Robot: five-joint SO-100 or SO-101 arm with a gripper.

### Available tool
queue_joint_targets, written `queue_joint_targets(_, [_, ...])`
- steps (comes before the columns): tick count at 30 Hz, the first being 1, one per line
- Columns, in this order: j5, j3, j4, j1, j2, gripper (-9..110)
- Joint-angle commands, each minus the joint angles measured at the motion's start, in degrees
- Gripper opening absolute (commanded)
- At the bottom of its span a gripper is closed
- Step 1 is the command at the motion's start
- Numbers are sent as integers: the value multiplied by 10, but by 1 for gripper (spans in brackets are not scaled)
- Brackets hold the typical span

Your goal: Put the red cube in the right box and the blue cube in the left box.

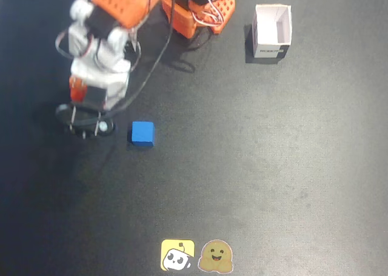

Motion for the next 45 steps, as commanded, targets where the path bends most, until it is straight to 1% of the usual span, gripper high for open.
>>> queue_joint_targets(1, [-2, -8, 28, 2, 62, 13])
queue_joint_targets(9, [-11, 2, 78, 56, 115, 14])
queue_joint_targets(12, [-12, 2, 95, 93, 122, 14])
queue_joint_targets(19, [-9, -8, 92, 197, 108, 14])
queue_joint_targets(26, [53, 0, 109, 238, 115, 14])
queue_joint_targets(39, [157, 54, 175, 288, 204, 14])
queue_joint_targets(45, [182, 57, 197, 330, 207, 14])
